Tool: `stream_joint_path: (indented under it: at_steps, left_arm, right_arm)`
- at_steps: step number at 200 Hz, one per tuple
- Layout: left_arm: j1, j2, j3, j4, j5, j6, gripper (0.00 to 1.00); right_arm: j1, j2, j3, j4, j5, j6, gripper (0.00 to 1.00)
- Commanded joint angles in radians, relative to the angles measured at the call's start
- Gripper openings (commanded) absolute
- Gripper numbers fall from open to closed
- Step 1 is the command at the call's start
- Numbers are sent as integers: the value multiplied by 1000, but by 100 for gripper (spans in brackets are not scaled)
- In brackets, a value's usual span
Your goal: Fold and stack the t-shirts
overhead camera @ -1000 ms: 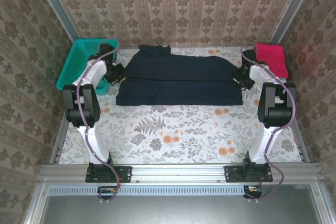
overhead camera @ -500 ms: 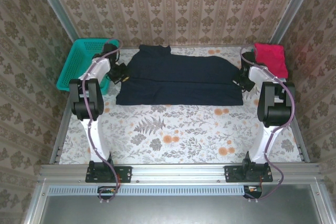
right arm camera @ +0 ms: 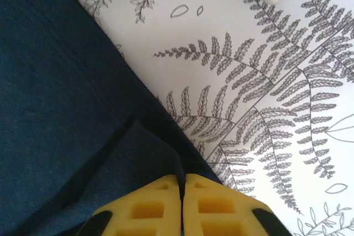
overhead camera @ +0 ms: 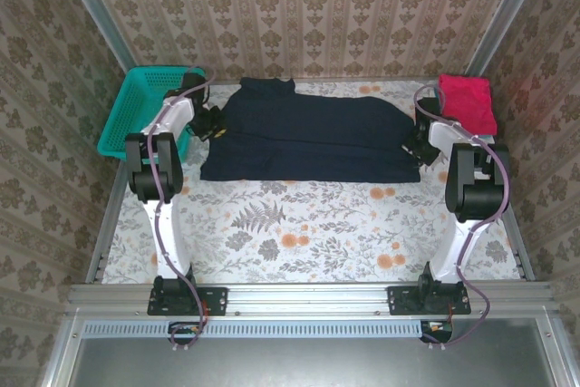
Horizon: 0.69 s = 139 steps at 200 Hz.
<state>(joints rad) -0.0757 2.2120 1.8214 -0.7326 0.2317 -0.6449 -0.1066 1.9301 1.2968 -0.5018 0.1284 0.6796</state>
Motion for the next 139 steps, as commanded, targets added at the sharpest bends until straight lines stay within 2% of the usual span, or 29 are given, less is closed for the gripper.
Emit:
stream_joint_path:
  at_steps: [1, 11, 18, 49, 59, 93, 139]
  left_arm:
    - [18, -19, -3, 9, 8, 16, 35]
    - [12, -56, -31, 27, 12, 18, 47]
    - [6, -85, -50, 35, 11, 20, 55]
    - [-51, -247, -160, 97, -72, 36, 89]
    - [-74, -271, -190, 130, -81, 28, 95]
    - [-123, -238, -246, 205, -31, -31, 98]
    - [-149, -209, -352, 287, -11, -52, 98]
  right_arm:
    - [-4, -65, -20, 81, 40, -5, 43]
    - [4, -119, -58, 118, 38, -17, 59]
    - [7, -161, -88, 134, 51, -21, 65]
    - [51, -292, -224, 258, 28, -100, 79]
    - [72, -293, -242, 279, -10, -109, 81]
    - [133, -210, -210, 284, -121, -80, 84]
    - [131, -90, -176, 231, -201, -56, 80]
